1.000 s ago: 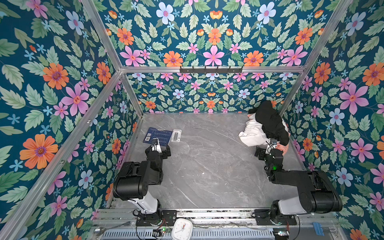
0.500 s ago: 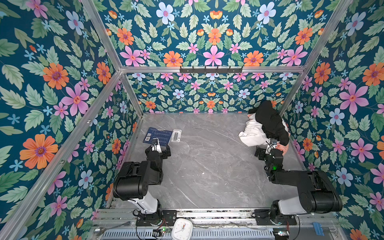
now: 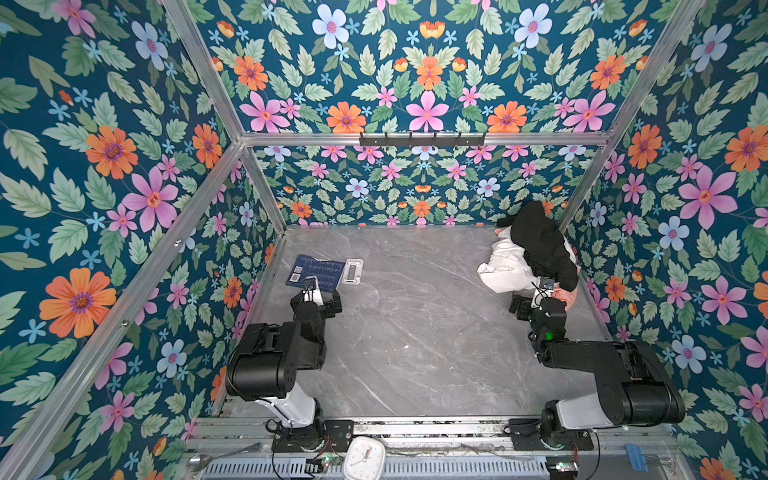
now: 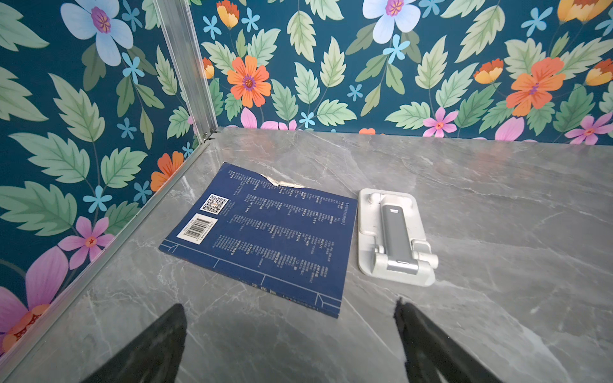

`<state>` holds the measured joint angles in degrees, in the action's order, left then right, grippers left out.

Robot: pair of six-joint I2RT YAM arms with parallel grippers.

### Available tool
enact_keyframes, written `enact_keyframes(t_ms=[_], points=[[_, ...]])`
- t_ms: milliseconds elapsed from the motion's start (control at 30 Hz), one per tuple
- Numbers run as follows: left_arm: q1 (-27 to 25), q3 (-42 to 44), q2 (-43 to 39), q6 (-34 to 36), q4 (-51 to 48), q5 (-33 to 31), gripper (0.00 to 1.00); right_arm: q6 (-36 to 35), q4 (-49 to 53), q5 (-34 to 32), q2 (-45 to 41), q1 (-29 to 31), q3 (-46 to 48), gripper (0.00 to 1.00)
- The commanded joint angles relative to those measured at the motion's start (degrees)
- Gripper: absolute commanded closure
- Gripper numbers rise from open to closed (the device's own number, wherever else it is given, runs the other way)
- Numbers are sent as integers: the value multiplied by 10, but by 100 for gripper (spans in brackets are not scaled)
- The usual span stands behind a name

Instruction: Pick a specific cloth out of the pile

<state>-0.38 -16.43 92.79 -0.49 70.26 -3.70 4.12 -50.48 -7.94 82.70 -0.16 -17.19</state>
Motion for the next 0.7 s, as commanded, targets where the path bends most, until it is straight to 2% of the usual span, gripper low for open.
enact_keyframes(t_ms=[0,500,667], points=[[0,1,-1,3,16,2,0,3,-8,-1,-2,1,-3,1],[-2,8,-4,6,28,9,0,1,-11,-1,-3,1,-1,1],[-5,22,-58,-15,7,-62,0,-11,-3,-6,-20,10,2,1]])
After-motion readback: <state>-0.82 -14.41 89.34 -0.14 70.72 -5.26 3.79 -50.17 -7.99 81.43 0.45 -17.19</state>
